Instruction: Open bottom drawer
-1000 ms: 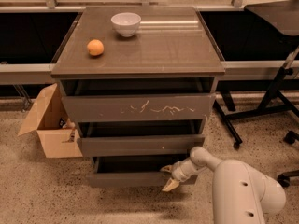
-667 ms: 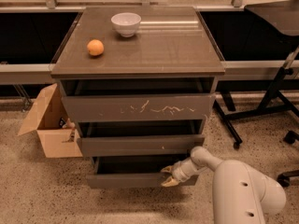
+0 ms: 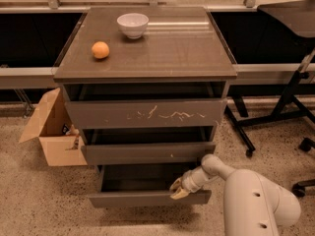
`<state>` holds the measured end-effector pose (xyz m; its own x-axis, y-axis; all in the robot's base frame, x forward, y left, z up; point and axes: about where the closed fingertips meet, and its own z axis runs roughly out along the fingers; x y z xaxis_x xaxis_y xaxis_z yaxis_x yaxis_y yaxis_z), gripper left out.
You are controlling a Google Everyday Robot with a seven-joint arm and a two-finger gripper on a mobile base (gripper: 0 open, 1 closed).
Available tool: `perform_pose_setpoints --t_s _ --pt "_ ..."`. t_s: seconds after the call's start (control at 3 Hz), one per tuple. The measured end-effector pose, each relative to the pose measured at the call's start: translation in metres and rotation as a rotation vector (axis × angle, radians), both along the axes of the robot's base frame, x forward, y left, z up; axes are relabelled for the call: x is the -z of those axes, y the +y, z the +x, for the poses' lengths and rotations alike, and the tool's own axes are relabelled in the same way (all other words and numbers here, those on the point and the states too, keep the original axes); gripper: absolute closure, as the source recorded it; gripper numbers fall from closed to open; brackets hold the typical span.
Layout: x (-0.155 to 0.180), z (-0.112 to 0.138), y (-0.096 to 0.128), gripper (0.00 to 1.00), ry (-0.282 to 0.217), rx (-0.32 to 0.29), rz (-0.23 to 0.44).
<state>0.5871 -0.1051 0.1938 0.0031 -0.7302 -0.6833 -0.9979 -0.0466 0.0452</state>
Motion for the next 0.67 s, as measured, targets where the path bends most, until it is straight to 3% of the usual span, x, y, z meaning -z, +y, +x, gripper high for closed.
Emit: perform_pose_setpoints --t_s 0.67 --pt "-0.002 -0.014 0.004 1.0 0.01 0.005 0.068"
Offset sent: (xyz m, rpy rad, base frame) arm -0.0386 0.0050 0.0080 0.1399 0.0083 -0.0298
